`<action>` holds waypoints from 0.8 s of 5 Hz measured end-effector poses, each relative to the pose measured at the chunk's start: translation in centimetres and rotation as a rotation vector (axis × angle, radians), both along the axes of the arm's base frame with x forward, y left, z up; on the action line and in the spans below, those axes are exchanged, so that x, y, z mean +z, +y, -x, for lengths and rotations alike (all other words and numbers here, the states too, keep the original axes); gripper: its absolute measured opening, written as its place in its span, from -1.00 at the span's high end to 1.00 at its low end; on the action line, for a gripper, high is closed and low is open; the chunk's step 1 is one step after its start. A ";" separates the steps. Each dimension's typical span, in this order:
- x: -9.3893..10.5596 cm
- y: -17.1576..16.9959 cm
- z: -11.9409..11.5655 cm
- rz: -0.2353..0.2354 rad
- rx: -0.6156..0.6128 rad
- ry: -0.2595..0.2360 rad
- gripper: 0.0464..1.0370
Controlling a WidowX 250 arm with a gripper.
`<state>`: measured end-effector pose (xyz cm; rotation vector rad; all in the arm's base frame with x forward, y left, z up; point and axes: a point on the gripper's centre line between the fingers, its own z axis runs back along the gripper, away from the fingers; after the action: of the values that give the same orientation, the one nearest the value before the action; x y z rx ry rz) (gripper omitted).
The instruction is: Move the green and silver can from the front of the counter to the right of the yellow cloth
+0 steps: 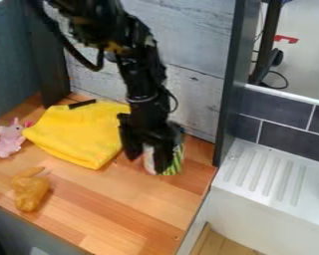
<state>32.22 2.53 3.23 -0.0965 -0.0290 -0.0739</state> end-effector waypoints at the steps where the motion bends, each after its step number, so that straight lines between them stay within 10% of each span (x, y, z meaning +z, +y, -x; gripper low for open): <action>1: 0.8 -0.3 -0.9 0.023 0.002 -0.025 -0.93; 2: 3.5 0.2 -0.5 -0.012 0.008 -0.083 -0.93; 4: 7.6 3.6 8.8 -0.075 0.088 -0.028 -0.93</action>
<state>23.39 6.10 10.84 -0.0195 -0.0583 0.0115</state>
